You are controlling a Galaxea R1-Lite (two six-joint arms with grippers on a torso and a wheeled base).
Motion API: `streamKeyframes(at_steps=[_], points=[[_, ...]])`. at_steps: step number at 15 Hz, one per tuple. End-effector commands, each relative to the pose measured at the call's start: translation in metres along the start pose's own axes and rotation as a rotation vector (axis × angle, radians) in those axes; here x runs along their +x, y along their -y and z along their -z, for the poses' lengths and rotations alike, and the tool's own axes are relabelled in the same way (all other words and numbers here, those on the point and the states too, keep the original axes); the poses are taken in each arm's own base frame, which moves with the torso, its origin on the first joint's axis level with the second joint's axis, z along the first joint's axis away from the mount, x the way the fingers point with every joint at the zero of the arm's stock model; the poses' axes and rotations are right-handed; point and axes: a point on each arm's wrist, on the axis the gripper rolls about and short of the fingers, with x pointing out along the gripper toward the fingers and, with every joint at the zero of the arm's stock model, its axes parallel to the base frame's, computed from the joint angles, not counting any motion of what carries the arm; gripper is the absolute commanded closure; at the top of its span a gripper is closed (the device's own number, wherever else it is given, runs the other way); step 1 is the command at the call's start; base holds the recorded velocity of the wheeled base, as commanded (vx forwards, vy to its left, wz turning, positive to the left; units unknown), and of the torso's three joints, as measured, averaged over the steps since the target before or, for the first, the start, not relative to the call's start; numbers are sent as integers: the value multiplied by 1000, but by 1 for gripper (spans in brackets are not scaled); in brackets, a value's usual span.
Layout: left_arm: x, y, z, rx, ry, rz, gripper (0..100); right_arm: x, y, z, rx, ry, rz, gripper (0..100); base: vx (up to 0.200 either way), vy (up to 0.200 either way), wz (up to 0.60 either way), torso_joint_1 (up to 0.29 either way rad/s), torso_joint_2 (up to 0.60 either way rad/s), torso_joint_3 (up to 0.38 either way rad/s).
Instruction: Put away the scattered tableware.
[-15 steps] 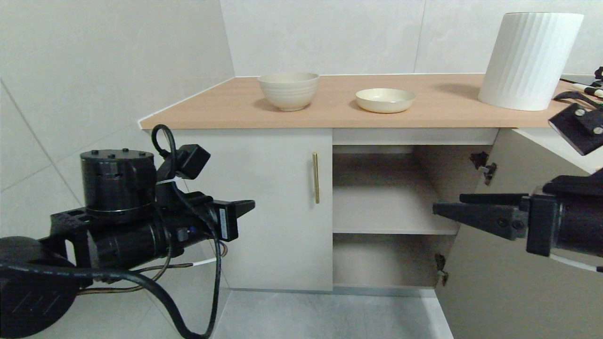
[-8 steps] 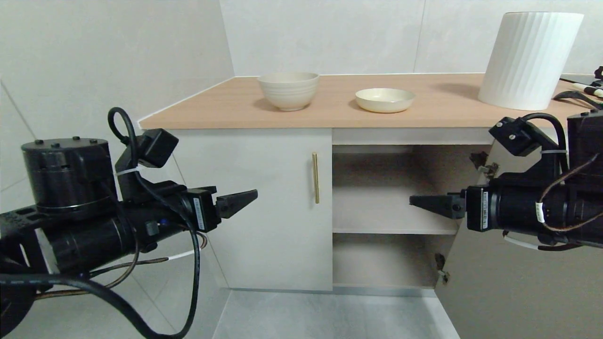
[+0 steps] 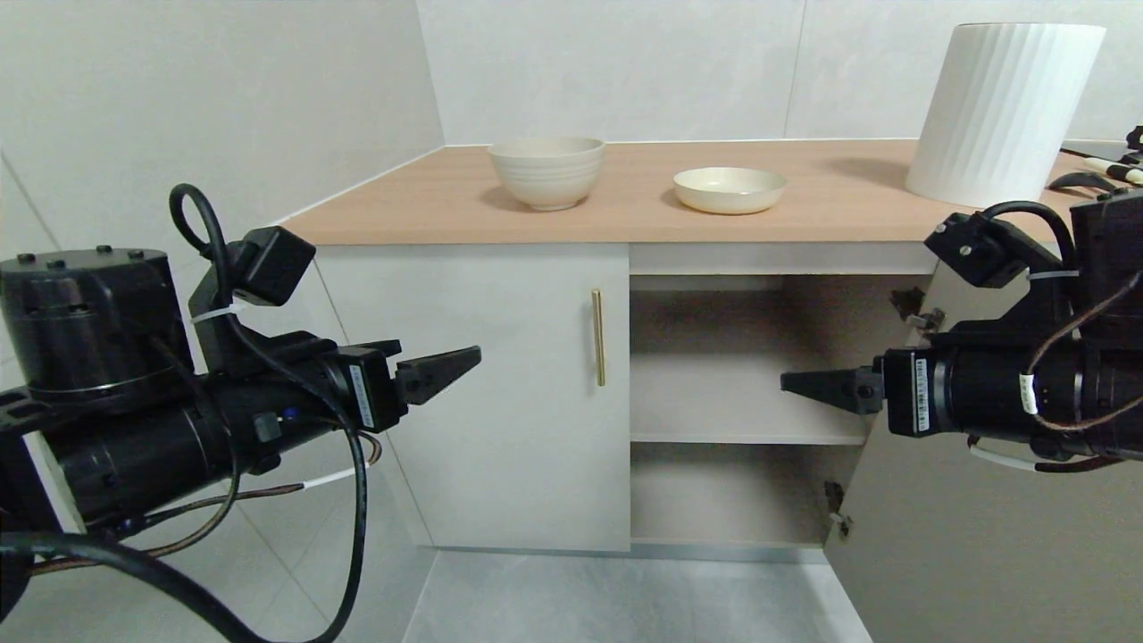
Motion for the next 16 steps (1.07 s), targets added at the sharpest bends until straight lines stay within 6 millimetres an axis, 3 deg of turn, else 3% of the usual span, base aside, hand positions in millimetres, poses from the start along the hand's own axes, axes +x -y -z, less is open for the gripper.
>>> streamKeyframes(at_steps=[1, 14, 16], points=[[0, 0, -1, 0, 2, -1, 0, -6, -3, -2, -4, 16, -14, 0, 200, 0, 0, 2, 7, -2], [-1, 0, -2, -1, 9, 1, 0, -6, -3, -1, -11, 18, -2, 0, 200, 0, 0, 3, 3, 2], [-10, 3, -8, 2, 49, 1, 0, -5, -2, 2, -75, 10, 4, 0, 0, 0, 0, 0, 0, 0]])
